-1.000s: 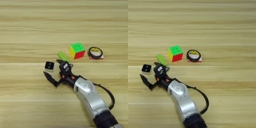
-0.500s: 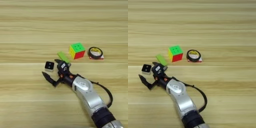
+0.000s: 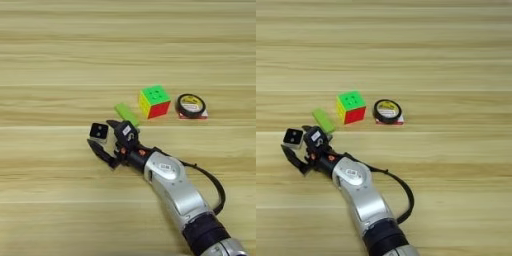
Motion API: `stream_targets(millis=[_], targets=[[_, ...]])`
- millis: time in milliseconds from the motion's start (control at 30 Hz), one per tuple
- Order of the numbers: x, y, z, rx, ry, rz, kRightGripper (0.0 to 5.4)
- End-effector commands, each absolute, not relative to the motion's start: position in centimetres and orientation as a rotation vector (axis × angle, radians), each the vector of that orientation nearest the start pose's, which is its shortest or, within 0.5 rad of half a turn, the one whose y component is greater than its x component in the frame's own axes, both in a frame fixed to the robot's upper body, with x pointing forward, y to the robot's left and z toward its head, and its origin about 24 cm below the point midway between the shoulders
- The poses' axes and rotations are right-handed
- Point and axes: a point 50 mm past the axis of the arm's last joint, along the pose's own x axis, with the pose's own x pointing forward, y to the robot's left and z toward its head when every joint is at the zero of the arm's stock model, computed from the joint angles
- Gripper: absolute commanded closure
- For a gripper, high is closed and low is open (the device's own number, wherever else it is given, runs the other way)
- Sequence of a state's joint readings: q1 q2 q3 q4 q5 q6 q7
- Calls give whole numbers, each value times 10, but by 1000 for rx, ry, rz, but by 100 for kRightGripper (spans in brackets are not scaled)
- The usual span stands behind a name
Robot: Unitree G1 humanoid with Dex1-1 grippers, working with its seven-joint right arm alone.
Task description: Move the objects on the table
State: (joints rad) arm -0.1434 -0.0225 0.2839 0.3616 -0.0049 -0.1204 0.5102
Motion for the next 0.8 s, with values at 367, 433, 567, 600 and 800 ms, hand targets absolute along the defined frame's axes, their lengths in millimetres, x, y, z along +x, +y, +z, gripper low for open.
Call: stream_targets(millis=[367, 433, 567, 600, 800], targets=[[265, -55, 25, -57, 12, 806, 233], [264, -55, 25, -56, 10, 805, 233], [265, -56, 26, -55, 3, 799, 233], [265, -57, 29, -56, -10, 789, 233], [277, -76, 53, -44, -102, 683, 233]])
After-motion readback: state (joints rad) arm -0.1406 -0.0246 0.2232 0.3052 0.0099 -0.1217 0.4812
